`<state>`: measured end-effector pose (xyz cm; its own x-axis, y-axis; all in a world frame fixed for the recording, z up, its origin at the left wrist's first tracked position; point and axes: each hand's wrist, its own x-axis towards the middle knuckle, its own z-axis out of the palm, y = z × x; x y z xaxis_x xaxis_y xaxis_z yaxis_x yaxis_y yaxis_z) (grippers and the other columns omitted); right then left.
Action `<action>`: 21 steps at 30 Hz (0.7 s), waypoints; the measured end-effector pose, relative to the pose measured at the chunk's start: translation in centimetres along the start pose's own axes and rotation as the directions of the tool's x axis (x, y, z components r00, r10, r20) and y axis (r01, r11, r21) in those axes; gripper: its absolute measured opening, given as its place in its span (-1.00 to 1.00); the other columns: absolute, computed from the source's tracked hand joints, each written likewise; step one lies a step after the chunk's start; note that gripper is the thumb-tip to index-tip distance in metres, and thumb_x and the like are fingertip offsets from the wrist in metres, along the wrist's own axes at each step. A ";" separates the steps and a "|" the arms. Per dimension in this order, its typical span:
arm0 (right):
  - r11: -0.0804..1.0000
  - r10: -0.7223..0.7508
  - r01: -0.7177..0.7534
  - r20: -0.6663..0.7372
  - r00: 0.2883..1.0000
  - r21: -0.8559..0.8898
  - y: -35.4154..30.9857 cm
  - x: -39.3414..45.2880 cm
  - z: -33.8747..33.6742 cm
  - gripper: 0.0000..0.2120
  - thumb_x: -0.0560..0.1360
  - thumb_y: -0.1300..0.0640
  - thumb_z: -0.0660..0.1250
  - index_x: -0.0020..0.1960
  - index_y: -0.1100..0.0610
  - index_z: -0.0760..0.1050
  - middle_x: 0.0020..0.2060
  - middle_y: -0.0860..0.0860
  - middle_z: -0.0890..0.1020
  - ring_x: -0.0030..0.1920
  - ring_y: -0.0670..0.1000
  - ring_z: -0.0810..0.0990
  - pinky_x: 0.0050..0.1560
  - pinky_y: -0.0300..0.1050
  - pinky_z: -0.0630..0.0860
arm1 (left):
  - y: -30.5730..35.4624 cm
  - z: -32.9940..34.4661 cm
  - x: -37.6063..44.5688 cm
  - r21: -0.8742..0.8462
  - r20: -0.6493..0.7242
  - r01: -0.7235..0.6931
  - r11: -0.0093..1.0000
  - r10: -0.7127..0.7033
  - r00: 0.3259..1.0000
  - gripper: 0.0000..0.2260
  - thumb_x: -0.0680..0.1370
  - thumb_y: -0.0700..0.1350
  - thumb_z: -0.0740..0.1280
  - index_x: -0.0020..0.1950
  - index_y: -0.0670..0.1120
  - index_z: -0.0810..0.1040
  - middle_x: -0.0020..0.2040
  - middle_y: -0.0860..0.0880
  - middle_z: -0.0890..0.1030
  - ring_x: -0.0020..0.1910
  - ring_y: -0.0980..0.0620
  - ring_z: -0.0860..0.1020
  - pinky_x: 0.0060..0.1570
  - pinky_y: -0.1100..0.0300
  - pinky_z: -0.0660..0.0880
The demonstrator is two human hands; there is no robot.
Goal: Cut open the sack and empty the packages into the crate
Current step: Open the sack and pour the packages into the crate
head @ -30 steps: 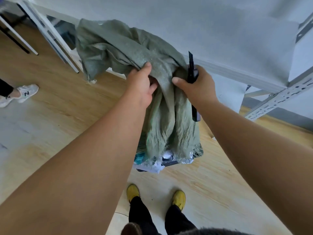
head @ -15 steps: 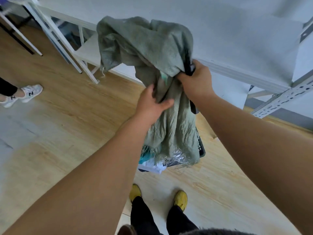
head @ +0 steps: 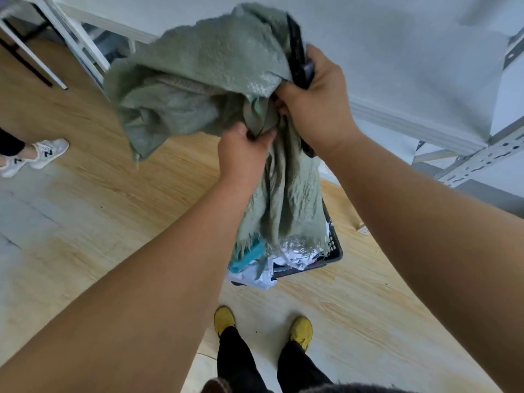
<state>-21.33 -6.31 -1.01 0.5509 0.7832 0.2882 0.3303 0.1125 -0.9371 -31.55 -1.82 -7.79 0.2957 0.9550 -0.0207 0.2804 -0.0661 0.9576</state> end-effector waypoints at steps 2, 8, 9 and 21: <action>0.999 -0.044 0.044 -0.013 0.999 -0.008 -0.6 0.3 0.1 -0.70 0.41 0.29 0.37 -0.13 -0.12 0.45 -0.45 -0.30 0.55 -0.31 -0.18 0.54 -0.14 -0.06 0.59 | 0.7 0.0 0.5 -0.026 0.008 -0.008 1.000 0.008 1.000 -0.70 0.37 -0.04 0.45 0.03 -0.13 0.63 -0.05 -0.06 0.70 -0.03 -0.05 0.66 0.05 -0.02 0.59; 0.999 -0.027 0.027 -0.005 1.000 0.018 -1.3 1.3 -0.1 -0.81 0.39 0.24 0.40 -0.15 -0.02 0.49 -0.39 -0.12 0.56 -0.29 0.01 0.58 -0.18 0.03 0.60 | 1.3 -0.1 1.0 -0.151 0.036 0.038 0.988 -0.033 0.999 -0.73 0.32 -0.05 0.43 -0.01 -0.08 0.63 -0.04 -0.10 0.70 0.00 -0.11 0.66 0.07 -0.13 0.57; 1.000 -0.027 0.027 0.008 1.000 -0.001 -1.4 1.3 0.0 -0.84 0.38 0.21 0.41 -0.16 -0.01 0.48 -0.39 -0.10 0.55 -0.30 0.00 0.56 -0.19 0.02 0.58 | 1.3 0.0 0.9 -0.152 0.058 0.048 0.987 -0.039 0.998 -0.74 0.31 -0.03 0.44 -0.03 -0.06 0.63 -0.04 -0.09 0.71 0.00 -0.10 0.66 0.07 -0.14 0.57; 0.936 0.302 -0.316 -0.103 0.948 -0.155 1.2 -2.3 -0.9 -0.49 0.36 -0.02 0.52 0.27 0.00 0.49 -0.13 -0.25 0.58 -0.14 -0.29 0.56 -0.09 -0.48 0.46 | 1.4 -1.3 1.0 -0.195 0.032 0.180 0.964 -0.177 0.984 -0.81 0.35 -0.03 0.49 -0.08 0.00 0.62 -0.05 -0.02 0.70 -0.03 -0.04 0.67 0.09 -0.10 0.58</action>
<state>-21.53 -8.50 -2.63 0.7011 0.7130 0.0101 0.2544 -0.2369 -0.9376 -32.03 -0.60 -6.08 0.2703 0.9420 -0.1989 0.1451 0.1644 0.9757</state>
